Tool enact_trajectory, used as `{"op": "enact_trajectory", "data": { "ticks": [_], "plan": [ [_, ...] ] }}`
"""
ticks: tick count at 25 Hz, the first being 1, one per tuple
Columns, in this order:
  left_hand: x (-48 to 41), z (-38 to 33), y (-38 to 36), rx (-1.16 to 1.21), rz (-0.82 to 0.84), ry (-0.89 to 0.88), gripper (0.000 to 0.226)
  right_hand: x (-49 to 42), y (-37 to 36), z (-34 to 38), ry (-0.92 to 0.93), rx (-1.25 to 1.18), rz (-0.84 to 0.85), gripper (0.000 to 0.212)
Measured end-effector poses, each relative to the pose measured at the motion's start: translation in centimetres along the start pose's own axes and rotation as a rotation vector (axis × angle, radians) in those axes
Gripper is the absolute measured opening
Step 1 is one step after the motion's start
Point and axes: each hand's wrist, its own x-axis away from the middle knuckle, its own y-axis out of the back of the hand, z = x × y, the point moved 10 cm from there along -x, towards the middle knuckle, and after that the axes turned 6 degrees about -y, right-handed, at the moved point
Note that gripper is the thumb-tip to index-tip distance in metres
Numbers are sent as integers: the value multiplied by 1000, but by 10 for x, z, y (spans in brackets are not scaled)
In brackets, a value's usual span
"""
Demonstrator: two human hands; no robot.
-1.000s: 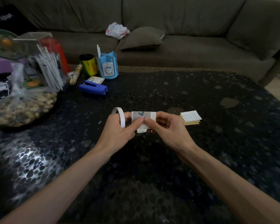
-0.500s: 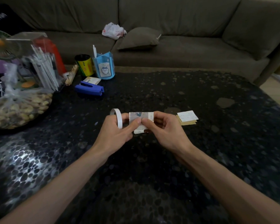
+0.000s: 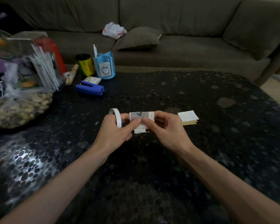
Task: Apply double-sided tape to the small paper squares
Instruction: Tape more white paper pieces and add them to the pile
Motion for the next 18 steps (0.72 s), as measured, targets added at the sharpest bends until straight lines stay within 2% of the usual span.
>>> {"op": "enact_trajectory", "data": {
  "ticks": [10,18],
  "plan": [
    [1,2,4,20,-33,28,21,2,0,4,13,8,0,13],
    [0,1,-2,21,17,15,20,2,-1,1,-11,16,9,12]
  ]
}}
